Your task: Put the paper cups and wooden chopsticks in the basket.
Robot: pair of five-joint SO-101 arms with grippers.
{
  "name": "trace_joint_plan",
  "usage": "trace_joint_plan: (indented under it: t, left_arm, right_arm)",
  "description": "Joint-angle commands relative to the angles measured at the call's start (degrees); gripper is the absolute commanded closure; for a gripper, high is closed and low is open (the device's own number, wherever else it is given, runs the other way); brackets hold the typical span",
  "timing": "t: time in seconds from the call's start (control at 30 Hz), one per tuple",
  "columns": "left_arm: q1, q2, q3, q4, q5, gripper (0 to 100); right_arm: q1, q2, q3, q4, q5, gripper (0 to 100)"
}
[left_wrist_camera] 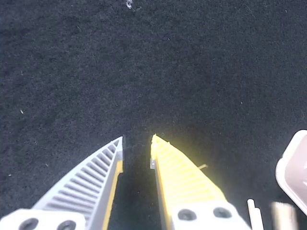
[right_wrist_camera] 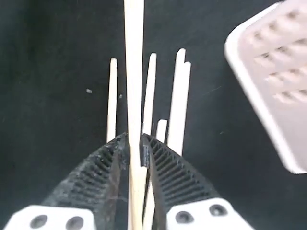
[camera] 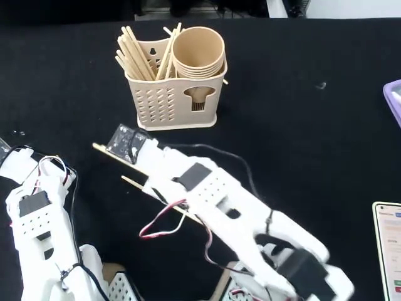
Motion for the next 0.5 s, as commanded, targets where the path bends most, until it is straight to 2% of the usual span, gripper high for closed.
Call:
trace_joint_plan:
  t: [0.0,0.13,0.27,0.47]
  left_arm:
    - [-0.13,-1.49,-0.84,-0.97,0.09,89]
    - [0.31,-1.49,-0.66,-0.97,0.09,89]
    - [0.31,-1.49,-0.84,-0.97,0.09,89]
    - [0.31,-1.49,-0.57,-0.97,0.09,89]
  right_arm:
    - [4.66,-10.59,-0.4,0.0,-0.53,98.8]
    - [6.07,-18.68,-0.31,-2.64,-0.53,98.8]
    - [6.95,-26.51,-3.47,-10.29,-0.7,98.8]
    - [7.21,-27.65,-9.8,-26.73,-11.34,98.7]
